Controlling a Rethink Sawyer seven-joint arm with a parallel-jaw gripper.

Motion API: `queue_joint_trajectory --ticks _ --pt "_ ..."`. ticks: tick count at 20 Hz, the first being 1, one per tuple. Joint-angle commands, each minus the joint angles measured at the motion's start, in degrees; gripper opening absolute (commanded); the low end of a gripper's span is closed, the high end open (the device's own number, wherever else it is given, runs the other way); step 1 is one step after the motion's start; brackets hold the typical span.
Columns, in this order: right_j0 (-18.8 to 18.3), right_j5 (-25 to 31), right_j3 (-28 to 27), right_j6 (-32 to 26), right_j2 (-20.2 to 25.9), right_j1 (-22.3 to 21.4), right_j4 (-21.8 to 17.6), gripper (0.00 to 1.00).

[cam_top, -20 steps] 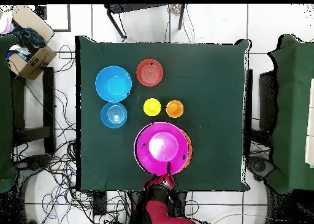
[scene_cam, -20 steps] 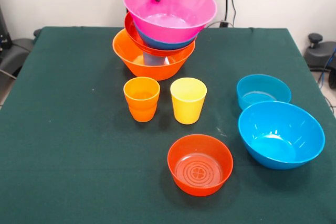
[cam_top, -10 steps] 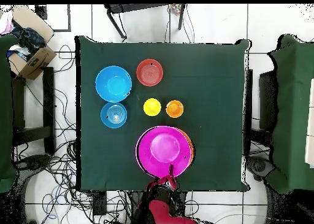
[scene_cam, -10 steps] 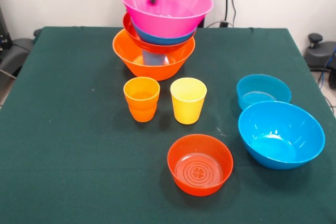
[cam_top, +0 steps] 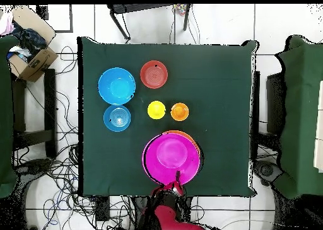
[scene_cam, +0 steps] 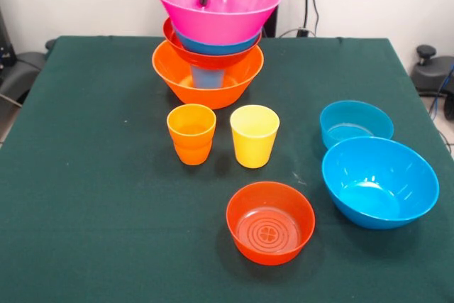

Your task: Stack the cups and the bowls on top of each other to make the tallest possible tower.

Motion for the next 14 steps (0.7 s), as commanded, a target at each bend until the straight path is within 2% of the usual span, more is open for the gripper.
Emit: queue_joint_trajectory --ticks 1,14 --pt "-1.5 11.0 -6.7 9.5 6.5 0.9 -1.2 1.0" --pt "-2.0 12.4 -6.1 9.8 7.3 -0.1 -0.9 1.0"
